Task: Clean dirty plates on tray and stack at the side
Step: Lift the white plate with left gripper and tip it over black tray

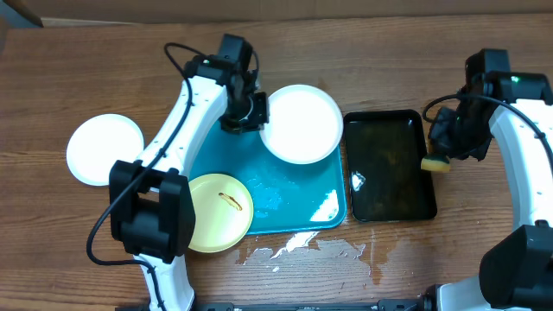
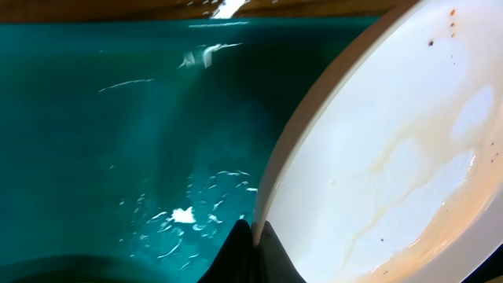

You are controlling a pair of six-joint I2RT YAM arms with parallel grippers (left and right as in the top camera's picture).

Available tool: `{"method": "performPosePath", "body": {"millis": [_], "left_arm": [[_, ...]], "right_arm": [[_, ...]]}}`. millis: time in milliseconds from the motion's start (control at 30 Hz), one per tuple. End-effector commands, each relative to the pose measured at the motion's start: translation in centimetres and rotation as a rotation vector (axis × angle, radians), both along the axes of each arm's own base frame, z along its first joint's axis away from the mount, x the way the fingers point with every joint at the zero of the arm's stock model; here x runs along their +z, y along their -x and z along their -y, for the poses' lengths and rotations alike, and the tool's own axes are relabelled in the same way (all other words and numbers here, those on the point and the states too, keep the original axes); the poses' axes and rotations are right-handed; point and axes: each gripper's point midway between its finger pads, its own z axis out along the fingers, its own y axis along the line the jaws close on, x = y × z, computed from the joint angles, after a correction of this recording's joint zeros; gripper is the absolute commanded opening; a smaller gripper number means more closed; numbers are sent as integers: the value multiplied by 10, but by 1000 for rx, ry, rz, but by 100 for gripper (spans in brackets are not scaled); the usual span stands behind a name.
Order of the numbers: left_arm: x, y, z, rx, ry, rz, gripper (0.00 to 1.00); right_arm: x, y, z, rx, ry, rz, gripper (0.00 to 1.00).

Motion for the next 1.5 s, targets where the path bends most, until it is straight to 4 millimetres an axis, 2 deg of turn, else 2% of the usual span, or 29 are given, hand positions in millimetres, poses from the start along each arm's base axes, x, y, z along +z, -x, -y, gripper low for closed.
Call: {"method": "performPosePath", "body": {"millis": [0, 200, 467, 733, 967, 1133, 1300, 1467], "left_arm": [[10, -5, 25, -14, 5, 47, 4], [14, -6, 60, -55, 8, 118, 4], [32, -22, 118, -117, 33, 329, 4], [58, -40, 156, -147, 34, 546, 4], [86, -48, 182, -227, -89, 793, 4], [104, -49, 178, -184, -296, 940, 4], [126, -46, 165, -74, -471, 1044, 4], [138, -40, 165, -42, -532, 1097, 4]], "right_arm": [[-6, 6, 3, 1, 15, -24, 16], [-7, 12, 11, -12, 55, -51, 16], [-7, 17, 21, -48, 51, -65, 16], [-7, 18, 28, -90, 49, -67, 16], [-7, 16, 21, -90, 4, -57, 16], [-7, 14, 15, -89, -30, -50, 7], [-7, 14, 14, -88, -32, -47, 7], [-7, 13, 14, -88, -32, -46, 7]]}}
